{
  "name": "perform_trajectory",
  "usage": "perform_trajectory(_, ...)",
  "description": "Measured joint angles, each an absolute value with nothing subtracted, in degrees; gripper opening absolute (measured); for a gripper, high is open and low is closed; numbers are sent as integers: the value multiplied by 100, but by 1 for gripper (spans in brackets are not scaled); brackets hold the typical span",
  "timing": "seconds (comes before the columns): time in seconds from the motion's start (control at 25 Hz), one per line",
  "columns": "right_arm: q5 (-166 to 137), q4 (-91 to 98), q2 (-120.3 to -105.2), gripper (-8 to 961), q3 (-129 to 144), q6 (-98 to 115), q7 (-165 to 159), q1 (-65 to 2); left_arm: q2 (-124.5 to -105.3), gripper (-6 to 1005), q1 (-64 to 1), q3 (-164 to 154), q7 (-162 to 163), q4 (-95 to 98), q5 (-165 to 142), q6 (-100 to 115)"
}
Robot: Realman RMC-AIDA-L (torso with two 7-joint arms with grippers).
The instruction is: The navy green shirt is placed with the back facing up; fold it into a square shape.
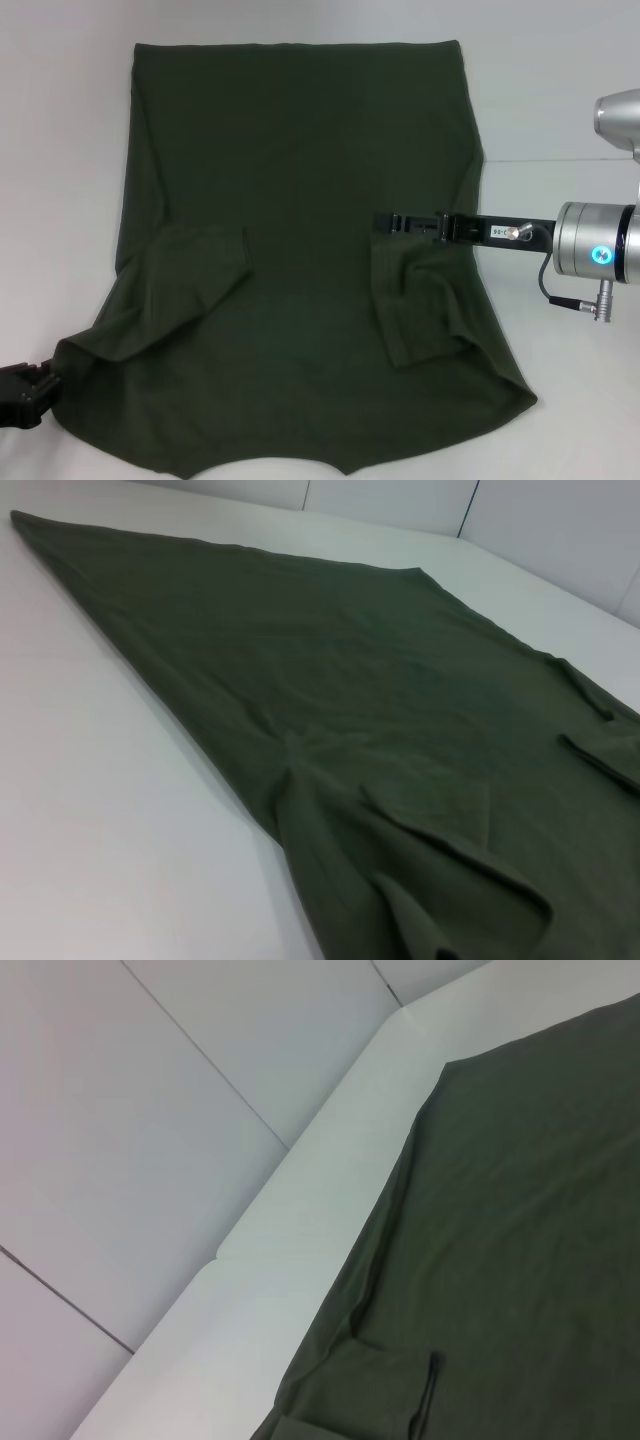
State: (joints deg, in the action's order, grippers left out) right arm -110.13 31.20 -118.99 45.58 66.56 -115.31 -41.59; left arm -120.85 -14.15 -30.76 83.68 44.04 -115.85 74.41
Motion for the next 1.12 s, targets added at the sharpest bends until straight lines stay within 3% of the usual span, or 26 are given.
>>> perform_trajectory(0.16,-11013,3120,-11900,909,4529,6682,-11521,-4132,-12093,153,-1415,-3077,8423,4478,-11585,7442)
perform_trajectory(0.6,-11017,3179,-11840,906,4478,6927,-11582,-3858,-12164,27,-1390,-3122,8596,4788,-11823,7910)
perform_trajectory(1.12,-11260,3232,-11201,902,4487,7350,-12525,-3160,-12280,27,-1385,-3064,8598,4965,-11981,8052)
